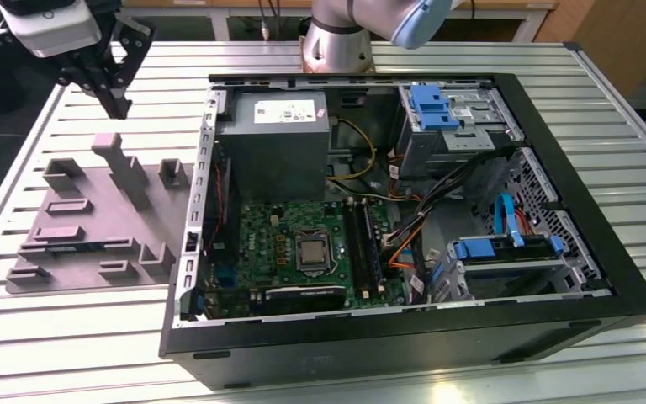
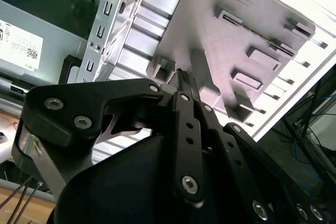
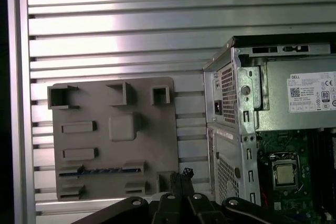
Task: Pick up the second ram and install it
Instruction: 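Reach for the second ram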
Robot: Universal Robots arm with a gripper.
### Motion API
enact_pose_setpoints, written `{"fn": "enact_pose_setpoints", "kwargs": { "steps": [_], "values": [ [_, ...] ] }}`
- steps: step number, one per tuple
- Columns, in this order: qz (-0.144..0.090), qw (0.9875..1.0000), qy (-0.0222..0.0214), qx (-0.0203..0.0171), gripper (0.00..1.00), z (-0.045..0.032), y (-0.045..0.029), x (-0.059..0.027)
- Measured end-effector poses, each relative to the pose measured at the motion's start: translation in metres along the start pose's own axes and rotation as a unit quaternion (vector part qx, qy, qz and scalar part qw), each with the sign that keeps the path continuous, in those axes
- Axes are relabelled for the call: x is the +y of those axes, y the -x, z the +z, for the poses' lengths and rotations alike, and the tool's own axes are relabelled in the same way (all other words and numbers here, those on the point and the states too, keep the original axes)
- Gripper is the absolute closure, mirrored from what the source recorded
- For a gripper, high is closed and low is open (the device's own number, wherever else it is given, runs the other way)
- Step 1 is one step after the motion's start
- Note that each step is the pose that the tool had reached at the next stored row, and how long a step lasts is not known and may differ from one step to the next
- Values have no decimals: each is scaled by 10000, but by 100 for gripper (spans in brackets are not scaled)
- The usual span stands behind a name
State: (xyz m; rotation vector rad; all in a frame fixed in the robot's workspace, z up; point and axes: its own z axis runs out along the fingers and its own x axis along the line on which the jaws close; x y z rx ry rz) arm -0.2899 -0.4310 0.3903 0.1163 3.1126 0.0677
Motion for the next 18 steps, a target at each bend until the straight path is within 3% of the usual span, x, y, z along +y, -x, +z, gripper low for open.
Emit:
{"fn": "enact_pose_setpoints", "kwargs": {
  "steps": [10,18],
  "values": [
    [-1,10000,0,0,89,2,-95,-63],
    [0,10000,0,0,89,-1,-260,-81]
  ]
}}
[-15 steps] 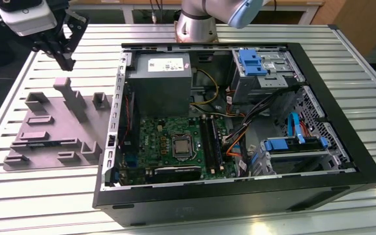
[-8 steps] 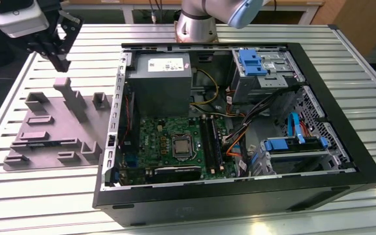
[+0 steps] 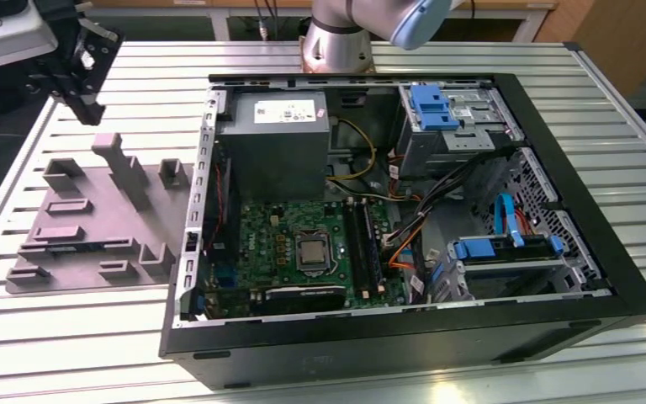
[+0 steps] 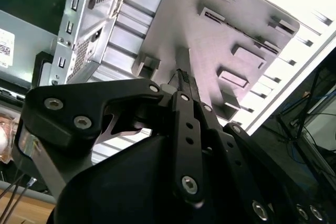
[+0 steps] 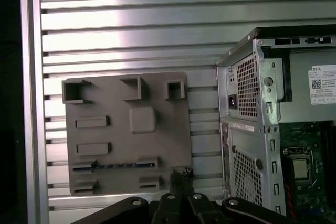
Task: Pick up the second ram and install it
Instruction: 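Reach for the second ram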
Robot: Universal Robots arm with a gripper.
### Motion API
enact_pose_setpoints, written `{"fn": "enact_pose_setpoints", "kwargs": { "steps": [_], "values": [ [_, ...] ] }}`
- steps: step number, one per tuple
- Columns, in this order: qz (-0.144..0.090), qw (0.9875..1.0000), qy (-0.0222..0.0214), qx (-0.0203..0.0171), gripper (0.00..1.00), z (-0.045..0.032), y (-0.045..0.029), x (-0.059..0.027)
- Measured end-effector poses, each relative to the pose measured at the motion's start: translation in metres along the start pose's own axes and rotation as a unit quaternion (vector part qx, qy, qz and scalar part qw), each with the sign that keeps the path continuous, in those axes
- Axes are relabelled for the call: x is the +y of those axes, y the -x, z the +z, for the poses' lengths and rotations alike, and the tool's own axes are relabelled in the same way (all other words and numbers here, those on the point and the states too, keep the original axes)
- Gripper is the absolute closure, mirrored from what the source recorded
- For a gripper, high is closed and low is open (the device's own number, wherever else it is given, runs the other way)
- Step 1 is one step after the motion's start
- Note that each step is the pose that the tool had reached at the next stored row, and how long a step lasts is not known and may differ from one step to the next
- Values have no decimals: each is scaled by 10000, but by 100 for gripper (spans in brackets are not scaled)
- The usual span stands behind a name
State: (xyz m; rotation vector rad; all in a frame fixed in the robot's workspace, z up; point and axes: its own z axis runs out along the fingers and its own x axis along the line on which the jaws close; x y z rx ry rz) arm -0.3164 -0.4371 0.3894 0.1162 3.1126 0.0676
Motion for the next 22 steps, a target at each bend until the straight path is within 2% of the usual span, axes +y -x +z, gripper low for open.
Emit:
{"fn": "enact_pose_setpoints", "kwargs": {
  "steps": [17,22],
  "values": [
    [0,10000,0,0,89,-4,-386,-29],
    [-1,10000,0,0,89,-4,-401,-30]
  ]
}}
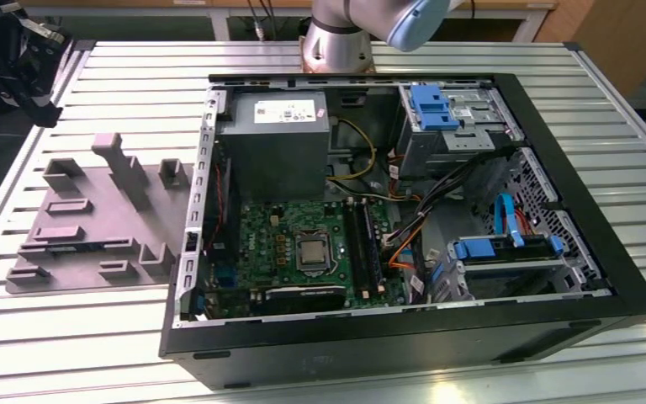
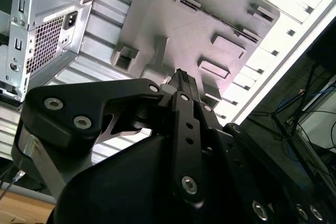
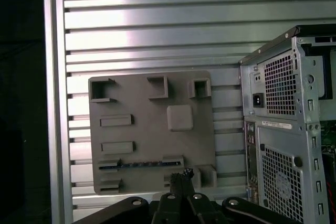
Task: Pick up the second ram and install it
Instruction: 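Reach for the second ram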
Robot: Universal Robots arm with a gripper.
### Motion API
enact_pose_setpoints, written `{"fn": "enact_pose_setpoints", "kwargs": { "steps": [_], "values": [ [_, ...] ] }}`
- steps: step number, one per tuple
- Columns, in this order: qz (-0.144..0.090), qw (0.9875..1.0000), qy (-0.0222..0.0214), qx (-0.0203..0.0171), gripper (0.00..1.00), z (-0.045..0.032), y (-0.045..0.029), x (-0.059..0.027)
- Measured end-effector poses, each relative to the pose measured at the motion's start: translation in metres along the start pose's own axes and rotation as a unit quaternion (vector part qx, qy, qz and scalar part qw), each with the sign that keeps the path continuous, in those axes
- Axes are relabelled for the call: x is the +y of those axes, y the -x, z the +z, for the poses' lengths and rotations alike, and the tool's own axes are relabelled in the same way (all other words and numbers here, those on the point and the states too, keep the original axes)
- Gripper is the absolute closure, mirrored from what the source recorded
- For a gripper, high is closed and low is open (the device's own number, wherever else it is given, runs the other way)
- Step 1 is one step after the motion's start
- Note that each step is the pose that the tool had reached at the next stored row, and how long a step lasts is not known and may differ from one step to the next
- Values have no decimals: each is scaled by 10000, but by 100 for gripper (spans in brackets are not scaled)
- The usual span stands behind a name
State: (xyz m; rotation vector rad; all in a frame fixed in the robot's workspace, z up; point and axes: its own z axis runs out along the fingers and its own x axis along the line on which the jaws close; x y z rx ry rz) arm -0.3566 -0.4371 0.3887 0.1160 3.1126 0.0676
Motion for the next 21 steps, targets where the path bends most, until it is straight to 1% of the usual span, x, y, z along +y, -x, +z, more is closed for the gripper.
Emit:
{"fn": "enact_pose_setpoints", "kwargs": {
  "steps": [3,5,10,18,21],
  "values": [
    [1,10000,0,0,89,0,-10,-1],
    [0,10000,0,0,89,-1,-43,-3],
    [1,10000,0,0,89,5,-142,-11],
    [1,10000,0,0,89,7,-338,-28],
    [1,10000,0,0,89,7,-393,-33]
  ]
}}
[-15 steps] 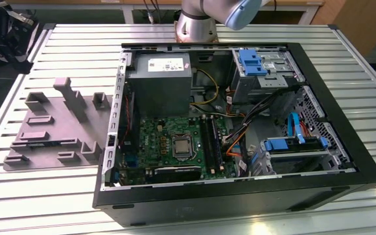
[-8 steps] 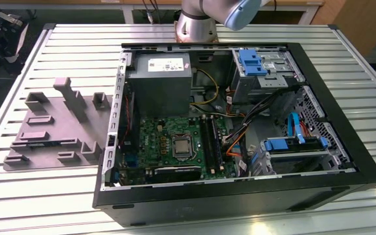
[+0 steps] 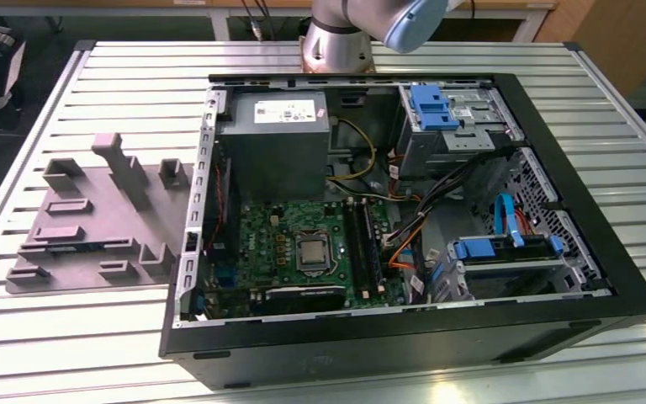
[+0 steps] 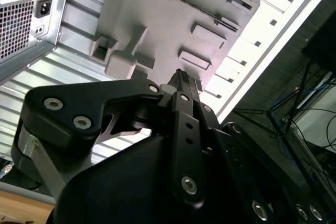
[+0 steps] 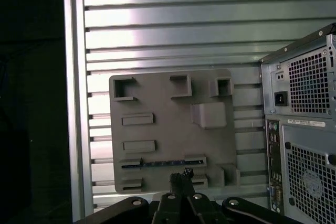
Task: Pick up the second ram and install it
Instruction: 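Reach for the second ram, then pick up the second ram and move it above second insertion slot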
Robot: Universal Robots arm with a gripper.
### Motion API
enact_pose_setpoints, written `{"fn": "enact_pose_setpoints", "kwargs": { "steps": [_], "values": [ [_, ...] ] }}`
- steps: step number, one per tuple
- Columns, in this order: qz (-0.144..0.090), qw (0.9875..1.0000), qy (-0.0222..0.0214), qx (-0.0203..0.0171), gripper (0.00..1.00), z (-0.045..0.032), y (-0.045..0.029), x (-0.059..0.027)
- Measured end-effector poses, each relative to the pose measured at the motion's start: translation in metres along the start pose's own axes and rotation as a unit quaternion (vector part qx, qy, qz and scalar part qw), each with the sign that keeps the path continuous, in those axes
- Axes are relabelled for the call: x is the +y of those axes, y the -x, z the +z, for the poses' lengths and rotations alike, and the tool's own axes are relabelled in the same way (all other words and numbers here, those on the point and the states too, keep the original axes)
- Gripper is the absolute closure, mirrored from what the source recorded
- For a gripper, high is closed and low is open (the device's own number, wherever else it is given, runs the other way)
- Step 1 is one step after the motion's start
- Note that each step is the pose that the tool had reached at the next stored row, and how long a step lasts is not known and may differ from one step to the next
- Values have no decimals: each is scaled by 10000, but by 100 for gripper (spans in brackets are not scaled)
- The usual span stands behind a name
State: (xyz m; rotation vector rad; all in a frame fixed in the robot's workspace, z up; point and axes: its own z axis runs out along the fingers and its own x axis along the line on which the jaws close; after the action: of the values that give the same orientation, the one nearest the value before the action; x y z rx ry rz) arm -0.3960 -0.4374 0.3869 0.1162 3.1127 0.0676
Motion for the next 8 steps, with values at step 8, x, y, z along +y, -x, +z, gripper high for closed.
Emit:
{"fn": "enact_pose_setpoints", "kwargs": {
  "steps": [8],
  "values": [
    [0,10000,0,0,89,2,-7,-1]
  ]
}}
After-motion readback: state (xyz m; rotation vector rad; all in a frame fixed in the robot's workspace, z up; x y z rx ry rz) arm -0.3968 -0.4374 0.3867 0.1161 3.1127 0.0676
